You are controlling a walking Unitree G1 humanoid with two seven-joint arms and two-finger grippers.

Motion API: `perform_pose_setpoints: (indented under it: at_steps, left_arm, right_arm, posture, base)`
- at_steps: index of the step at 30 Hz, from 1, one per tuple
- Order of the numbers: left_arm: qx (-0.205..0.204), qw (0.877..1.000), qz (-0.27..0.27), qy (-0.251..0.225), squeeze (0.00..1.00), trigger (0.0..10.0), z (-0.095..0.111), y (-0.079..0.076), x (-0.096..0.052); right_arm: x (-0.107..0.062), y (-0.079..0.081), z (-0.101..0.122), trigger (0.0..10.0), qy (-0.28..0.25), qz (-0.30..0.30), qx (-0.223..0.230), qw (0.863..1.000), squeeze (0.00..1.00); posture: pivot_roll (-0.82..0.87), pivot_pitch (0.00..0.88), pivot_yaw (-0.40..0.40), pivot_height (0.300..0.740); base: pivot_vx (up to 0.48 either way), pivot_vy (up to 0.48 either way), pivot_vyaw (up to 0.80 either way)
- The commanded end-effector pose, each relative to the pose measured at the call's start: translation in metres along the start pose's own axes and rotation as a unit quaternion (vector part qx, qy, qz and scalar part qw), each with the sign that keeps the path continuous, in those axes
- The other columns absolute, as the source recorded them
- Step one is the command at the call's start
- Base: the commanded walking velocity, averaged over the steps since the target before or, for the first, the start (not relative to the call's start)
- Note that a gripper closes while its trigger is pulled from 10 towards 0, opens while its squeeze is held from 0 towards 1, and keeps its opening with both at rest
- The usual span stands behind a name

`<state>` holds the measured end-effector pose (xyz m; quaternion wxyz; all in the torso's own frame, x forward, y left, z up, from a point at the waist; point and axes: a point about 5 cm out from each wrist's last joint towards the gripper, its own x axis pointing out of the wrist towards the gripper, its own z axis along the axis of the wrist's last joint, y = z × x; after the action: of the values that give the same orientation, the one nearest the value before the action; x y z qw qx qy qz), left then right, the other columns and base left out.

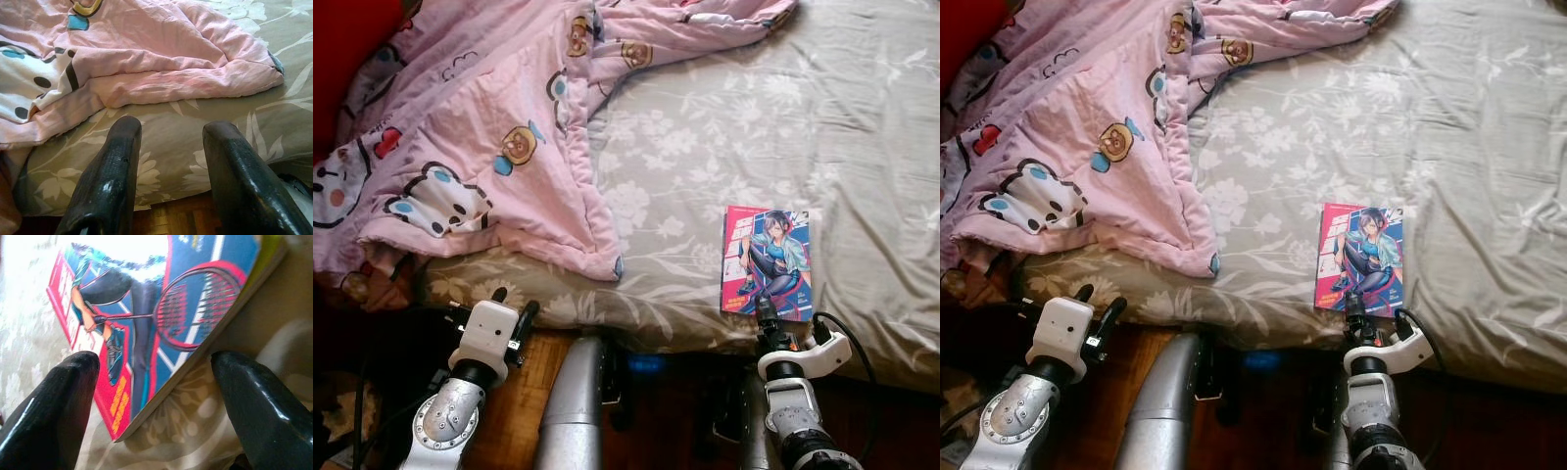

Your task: Clean up the room

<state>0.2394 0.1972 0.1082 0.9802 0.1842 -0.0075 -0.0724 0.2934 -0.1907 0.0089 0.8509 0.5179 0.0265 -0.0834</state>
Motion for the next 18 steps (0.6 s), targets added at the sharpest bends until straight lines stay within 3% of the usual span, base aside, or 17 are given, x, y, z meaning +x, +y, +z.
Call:
perform_pose_setpoints:
  at_steps: [1, 18]
  left_arm:
    - [0.001, 1.000, 0.000, 0.022, 0.00, 10.0, -0.008, 0.000, -0.007]
    - [0.010, 1.000, -0.010, 0.025, 0.00, 10.0, -0.004, -0.001, -0.018]
  right_arm:
    - [-0.012, -0.015, -0.006, 10.0, 0.007, -0.026, 0.011, 1.000, 0.00]
    - [-0.009, -0.014, -0.004, 10.0, 0.007, -0.040, 0.023, 0.999, 0.00]
  posture:
    - [0.35, 0.548, 0.110, 0.625]
    - [0.40, 0.584, 0.130, 0.625]
  base:
    - [0.000, 0.000, 0.00]
    - [0.000, 0.000, 0.00]
